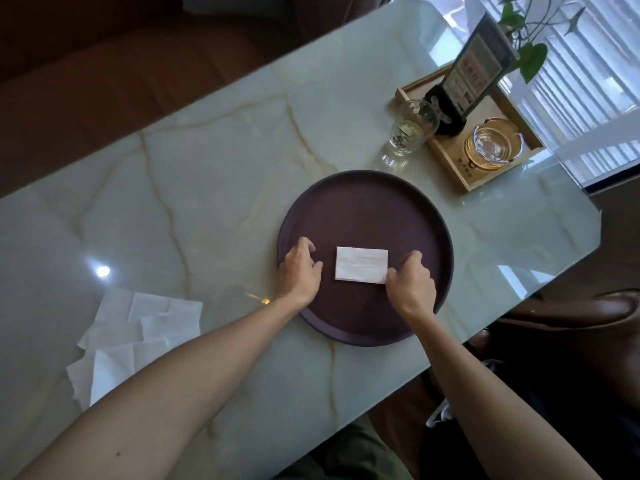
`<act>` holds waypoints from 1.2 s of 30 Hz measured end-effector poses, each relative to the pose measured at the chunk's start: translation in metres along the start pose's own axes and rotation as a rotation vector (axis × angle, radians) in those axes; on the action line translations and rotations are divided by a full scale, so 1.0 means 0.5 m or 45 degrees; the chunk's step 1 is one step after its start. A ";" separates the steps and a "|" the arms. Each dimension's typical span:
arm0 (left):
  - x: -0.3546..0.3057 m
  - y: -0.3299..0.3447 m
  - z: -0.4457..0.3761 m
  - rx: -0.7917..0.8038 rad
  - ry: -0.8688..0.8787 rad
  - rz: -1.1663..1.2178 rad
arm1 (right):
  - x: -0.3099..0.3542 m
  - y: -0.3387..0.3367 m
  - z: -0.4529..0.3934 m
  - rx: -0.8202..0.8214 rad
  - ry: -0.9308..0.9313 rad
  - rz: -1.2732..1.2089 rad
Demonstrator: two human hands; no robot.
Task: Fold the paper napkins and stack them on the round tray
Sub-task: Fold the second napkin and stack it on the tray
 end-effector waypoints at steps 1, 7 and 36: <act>0.011 -0.017 0.006 -0.009 -0.005 0.031 | 0.012 -0.006 0.008 -0.023 -0.029 0.039; 0.123 -0.170 0.073 -0.065 -0.064 0.238 | 0.182 0.047 0.098 0.140 -0.407 0.028; 0.799 -0.358 0.358 -0.006 -0.575 0.565 | 0.464 0.657 0.490 0.490 -0.788 0.729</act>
Point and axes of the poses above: each hand's wrist, its own z-axis away from the middle knuckle, its own y-axis out of the palm, x = y × z, the point moved 9 cm from there along -z, towards the middle knuckle, and after that the axes turned 6 degrees about x, right-handed, at the moved point
